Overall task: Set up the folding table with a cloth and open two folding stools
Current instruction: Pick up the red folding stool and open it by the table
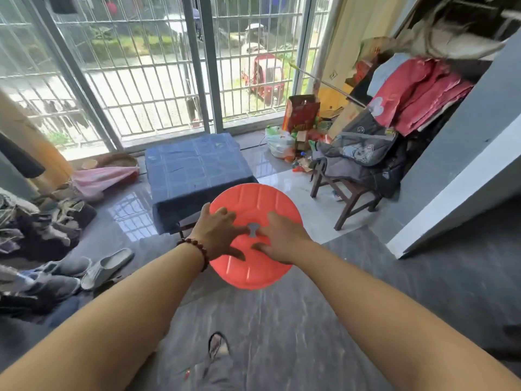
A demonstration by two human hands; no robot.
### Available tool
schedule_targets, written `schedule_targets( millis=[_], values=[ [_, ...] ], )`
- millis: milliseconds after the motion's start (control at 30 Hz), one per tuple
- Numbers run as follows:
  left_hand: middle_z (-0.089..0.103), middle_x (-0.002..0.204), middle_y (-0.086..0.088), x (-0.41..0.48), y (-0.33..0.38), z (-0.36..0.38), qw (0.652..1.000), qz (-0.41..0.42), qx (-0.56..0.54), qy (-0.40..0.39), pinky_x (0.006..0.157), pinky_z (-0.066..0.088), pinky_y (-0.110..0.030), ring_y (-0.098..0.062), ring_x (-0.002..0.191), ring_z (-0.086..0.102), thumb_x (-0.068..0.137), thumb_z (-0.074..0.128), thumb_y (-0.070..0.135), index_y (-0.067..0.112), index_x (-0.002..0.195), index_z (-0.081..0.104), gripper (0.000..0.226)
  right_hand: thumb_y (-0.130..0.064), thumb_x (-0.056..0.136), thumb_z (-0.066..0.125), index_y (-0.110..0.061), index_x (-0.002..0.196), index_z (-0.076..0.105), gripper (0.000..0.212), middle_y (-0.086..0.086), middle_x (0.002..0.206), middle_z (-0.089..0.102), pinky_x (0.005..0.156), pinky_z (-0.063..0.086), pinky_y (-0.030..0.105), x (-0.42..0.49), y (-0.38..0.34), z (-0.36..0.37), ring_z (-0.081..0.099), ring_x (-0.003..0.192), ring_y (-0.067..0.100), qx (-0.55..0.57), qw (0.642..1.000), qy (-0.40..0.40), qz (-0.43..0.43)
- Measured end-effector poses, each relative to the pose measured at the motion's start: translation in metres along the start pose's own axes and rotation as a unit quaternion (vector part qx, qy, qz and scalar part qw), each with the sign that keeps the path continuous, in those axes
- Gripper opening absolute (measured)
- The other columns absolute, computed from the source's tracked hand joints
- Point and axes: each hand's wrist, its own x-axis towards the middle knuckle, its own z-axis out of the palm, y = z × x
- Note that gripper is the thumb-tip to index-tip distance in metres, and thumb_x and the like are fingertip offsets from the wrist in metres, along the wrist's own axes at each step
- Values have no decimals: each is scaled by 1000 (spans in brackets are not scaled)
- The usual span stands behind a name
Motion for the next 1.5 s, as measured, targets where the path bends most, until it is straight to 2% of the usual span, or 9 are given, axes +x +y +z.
schedule_targets(
  millis=[333,467,533,600,700,767,867,1200,1500],
  values=[
    [49,121,1,131,-119,-5,999,29,-3,41,99,29,-45,-22,116,42,74,50,74,48,134,36,67,-56,89,48,-32,131,51,48,10,132,38,95,41,37,160,29,-54,46,117,33,-17,999,9,28],
    [49,120,0,178,-166,-19,998,32,2,60,99,29,-45,-23,115,43,73,51,73,49,134,37,67,-53,90,49,-32,126,54,43,10,133,38,96,41,37,217,35,-83,45,118,32,-18,998,40,39],
    [55,109,-1,197,-185,-25,996,52,28,73,94,35,-46,-24,105,51,66,59,74,49,125,48,65,-51,90,49,-33,127,54,41,11,132,38,95,42,38,237,39,-88,46,117,33,-2,998,51,47],
    [59,85,1,215,-196,-26,994,61,60,74,79,45,-45,-23,82,58,50,69,75,48,105,64,62,-49,91,49,-33,128,54,40,11,130,40,92,44,39,252,48,-89,48,114,34,15,997,55,56],
    [56,73,2,250,-202,-23,987,89,61,117,70,48,-44,-21,68,58,40,73,75,48,94,67,61,-47,92,49,-31,125,57,37,11,128,41,89,45,39,269,69,-92,49,112,33,28,996,50,68],
    [58,87,2,276,-199,-30,987,116,66,90,81,44,-46,-21,83,58,53,68,75,50,109,60,62,-47,93,47,-29,124,57,37,12,128,40,88,45,38,280,87,-95,49,112,33,28,996,45,77],
    [48,119,0,319,-196,-35,989,129,35,56,101,28,-45,-23,115,43,77,52,69,49,133,38,61,-48,94,45,-27,124,57,39,10,134,37,90,44,39,301,120,-98,47,116,32,32,995,36,93],
    [48,120,-2,492,-211,-78,992,111,45,38,103,25,-48,-25,116,42,78,51,68,45,133,39,61,-50,93,46,-27,128,56,42,8,143,31,97,44,40,408,255,-152,45,122,31,37,994,40,90],
    [46,122,-2,617,-223,-116,993,98,52,38,105,23,-50,-26,119,41,78,52,67,43,132,41,60,-52,92,47,-30,130,53,45,9,134,37,100,41,40,489,352,-194,44,122,30,54,993,48,93]
  ],
)
